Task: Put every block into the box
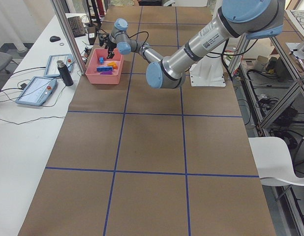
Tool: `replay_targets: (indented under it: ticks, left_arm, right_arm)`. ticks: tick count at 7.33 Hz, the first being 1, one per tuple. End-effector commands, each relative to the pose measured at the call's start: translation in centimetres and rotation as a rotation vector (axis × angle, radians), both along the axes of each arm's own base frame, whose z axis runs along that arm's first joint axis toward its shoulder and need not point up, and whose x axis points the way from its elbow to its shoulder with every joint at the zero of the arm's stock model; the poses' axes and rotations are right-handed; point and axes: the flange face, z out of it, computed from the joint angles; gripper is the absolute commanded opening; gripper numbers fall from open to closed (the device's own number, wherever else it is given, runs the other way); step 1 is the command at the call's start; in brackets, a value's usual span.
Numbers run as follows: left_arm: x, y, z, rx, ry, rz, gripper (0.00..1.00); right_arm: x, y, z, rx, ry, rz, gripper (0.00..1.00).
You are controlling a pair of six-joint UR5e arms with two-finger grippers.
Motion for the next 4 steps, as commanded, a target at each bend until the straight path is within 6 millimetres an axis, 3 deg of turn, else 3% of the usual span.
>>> replay_targets:
  ticks: [1,2,3,4]
  left_arm:
    - [-2.9,0.8,3.7,-0.015,-0.002,-0.004,1.00]
    - [-4.9,0.5,5.3,-0.047,-0.030,-0.016,1.00]
    - [-7.5,0.5,7.2,-0.074,-0.042,0.008,1.00]
    - [-11.0,1.3,10.7,-0.059,-0.068,0.015,1.00]
  right_arm:
    - [-4.0,-8.9,-9.0,0.126,-0.108,0.015,0.00]
    - [-7.9,-13.0,-13.7,0.141,-0.146,0.033,0.00]
    - [-11.5,-15.9,-17.9,0.140,-0.166,0.063,0.00]
    - [-15.3,-18.0,-21.5,0.147,-0.183,0.067,0.00]
